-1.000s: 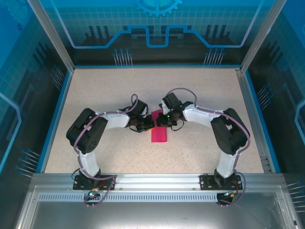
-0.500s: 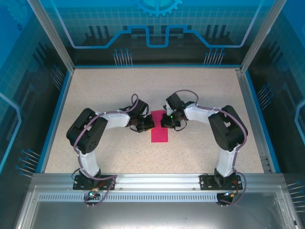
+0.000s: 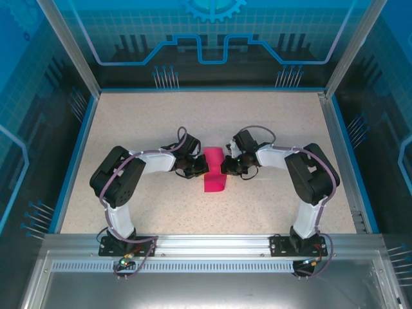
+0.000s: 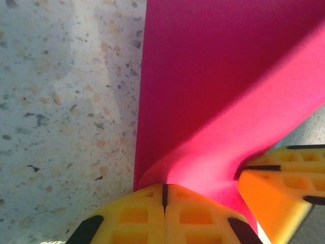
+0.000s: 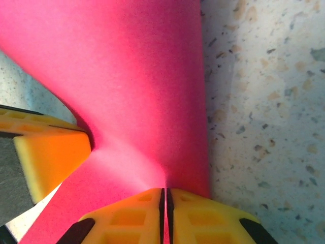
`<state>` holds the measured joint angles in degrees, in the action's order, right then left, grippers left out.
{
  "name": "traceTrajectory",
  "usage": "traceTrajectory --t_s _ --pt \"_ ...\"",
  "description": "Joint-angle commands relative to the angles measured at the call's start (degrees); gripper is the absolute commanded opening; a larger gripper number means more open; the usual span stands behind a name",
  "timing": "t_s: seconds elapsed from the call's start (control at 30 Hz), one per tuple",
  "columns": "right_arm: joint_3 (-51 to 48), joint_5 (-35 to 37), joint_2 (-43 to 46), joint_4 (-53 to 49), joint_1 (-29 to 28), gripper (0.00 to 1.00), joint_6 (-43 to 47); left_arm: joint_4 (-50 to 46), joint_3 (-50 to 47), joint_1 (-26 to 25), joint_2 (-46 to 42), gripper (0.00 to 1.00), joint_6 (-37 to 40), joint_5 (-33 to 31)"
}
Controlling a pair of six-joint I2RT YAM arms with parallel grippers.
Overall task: Fold a paper plane with a square sheet of paper (pick it up from the middle)
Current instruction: Fold the square sheet of paper in half at the center of the table.
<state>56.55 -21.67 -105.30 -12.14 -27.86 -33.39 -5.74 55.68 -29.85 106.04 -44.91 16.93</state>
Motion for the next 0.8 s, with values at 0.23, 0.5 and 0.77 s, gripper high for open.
traceTrajectory --t_s 0.23,0.5,0.77 --pt "-5.7 -3.2 4.6 2.4 -2.0 0.13 -2.2 -7.3 -2.5 -0.3 3.7 0.00 -0.7 -4.3" --pt "-8.0 -1.7 3.1 0.9 -1.9 0.13 -3.0 -6.9 -2.8 -0.4 3.7 0.00 -1.0 -4.3" --pt "-8.8 -2.4 9.3 0.1 -5.0 0.14 -4.1 -6.7 -2.9 -0.3 3.5 0.00 -1.4 -4.6"
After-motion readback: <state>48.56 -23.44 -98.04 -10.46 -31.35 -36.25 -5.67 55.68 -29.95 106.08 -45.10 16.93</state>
